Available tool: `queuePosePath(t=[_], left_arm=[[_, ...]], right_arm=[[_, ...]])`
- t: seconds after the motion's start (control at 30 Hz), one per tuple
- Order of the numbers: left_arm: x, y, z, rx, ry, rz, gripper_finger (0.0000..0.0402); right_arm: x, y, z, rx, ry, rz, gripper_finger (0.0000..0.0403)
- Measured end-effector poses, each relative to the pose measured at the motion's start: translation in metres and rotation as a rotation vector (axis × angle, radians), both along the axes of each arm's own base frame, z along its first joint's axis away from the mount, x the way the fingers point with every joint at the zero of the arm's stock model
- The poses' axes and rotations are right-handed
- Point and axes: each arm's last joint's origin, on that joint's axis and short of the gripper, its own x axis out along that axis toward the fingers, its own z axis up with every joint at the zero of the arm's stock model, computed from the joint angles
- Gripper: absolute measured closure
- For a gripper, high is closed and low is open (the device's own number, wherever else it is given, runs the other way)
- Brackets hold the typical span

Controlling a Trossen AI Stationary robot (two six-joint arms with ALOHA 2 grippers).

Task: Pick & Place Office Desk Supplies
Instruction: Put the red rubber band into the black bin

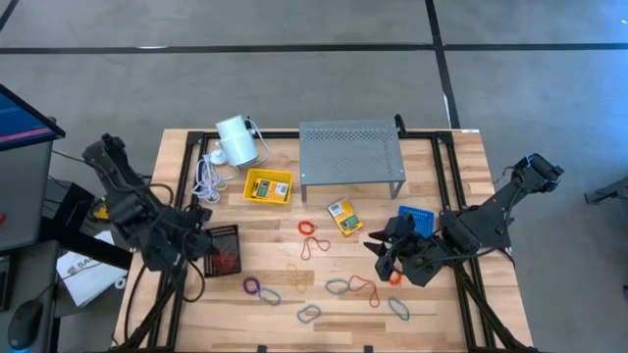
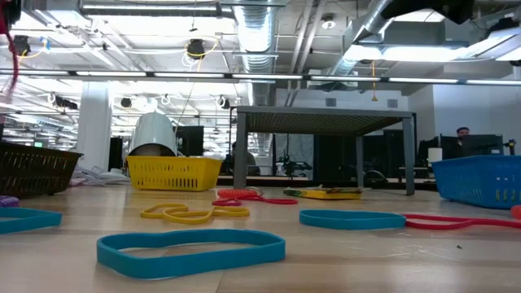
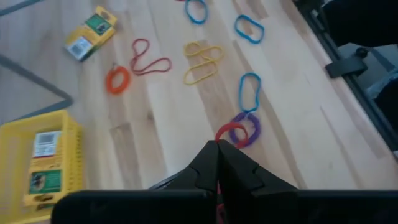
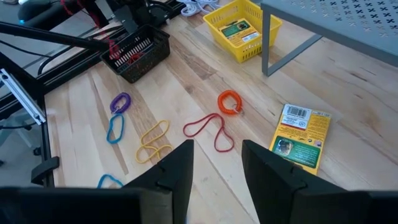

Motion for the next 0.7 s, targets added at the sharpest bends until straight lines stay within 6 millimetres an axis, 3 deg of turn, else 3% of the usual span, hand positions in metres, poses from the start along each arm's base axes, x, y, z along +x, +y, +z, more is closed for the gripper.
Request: queuePosePath(t=[0.3,0.7], left_arm=[[-0.01,0.013,-0.005,0.052,0.089,0.08,0.0401],[-0.004,0.005,-0.018,0.113,0.147,0.098,0.0401]], right_arm=[[0.001,0.001,0.0,0.003,-0.004,0.0,0.0269],[0.003,0.002,-0.001,0.005,-0.006,0.0,0.0269]])
